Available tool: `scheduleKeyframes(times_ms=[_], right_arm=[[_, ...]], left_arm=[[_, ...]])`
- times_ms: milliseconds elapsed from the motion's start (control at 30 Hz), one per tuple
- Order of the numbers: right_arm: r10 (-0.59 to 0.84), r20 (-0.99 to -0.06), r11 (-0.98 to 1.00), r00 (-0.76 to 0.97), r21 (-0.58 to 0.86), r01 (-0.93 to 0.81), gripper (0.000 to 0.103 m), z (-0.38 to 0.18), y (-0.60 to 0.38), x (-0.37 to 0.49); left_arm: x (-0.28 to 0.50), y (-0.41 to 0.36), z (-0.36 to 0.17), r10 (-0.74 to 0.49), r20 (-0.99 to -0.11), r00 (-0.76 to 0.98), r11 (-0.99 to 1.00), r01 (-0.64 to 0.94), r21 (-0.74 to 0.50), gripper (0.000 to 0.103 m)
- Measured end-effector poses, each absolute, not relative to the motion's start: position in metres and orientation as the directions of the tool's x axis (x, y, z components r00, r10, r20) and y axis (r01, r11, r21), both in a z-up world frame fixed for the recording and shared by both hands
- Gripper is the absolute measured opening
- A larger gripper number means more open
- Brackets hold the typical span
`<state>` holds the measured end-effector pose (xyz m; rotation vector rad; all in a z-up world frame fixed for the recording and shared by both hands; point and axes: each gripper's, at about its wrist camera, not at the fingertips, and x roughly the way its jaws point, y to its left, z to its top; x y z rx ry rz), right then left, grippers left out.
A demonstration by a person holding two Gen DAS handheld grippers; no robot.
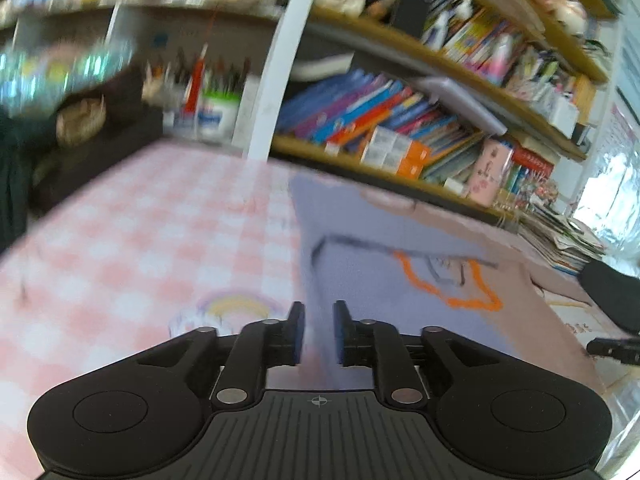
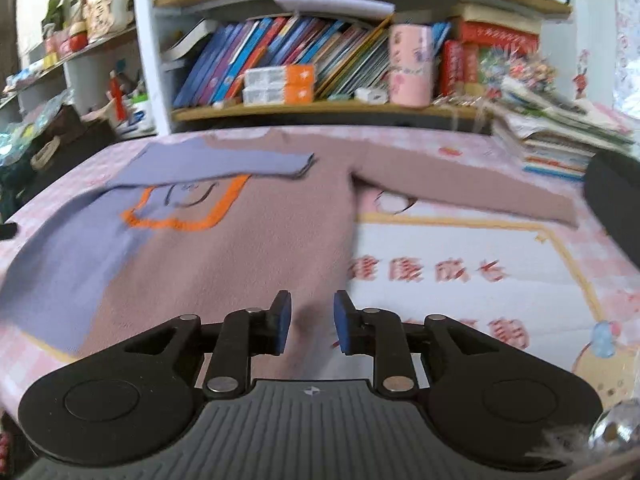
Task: Fold clothes
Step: 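Pinch the lavender side edge with the left gripper and fold it inward, then move the right gripper to the pink sleeve cuff and grasp it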
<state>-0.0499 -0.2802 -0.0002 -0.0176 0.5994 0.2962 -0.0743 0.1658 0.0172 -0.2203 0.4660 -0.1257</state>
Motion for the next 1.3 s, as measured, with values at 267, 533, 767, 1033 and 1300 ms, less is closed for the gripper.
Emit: scheduleKeyframes(times_ms=[267,533,767,1033,1300], right_arm=[[0.22,-0.516,0.975,0.828,0.086,-0.206,0.034,0.009,-0.297,-0.037],[0.141,-0.531,0.989,0.835,0.106,-0.099,0.047,0.005,-0.315,-0.022],[0.073,-0.544,0.996,0.836,0.09,-0.028,0.055,0.004,-0.322,-0.01],[0.012,-0.584,0.997,0.811,0.064,0.031,0.062,-0.008,-0.322,0.006],[-0.004,-0.622,0.999,0.783,0.023,0.023,0.065,-0.022,-0.316,0.015]], left_arm=[[-0.064,0.113,0.029,-0.275,-0.386,0.881,0.961,0.239,-0.138,0.067],[-0.05,0.079,0.018,-0.34,-0.408,0.847,0.937,0.344,-0.065,0.091],[-0.036,0.07,0.008,-0.388,-0.425,0.818,0.913,0.403,-0.057,0.095],[-0.019,0.07,-0.005,-0.42,-0.46,0.782,0.899,0.429,-0.092,0.095],[-0.027,0.064,-0.003,-0.414,-0.456,0.788,0.894,0.447,-0.039,0.096]])
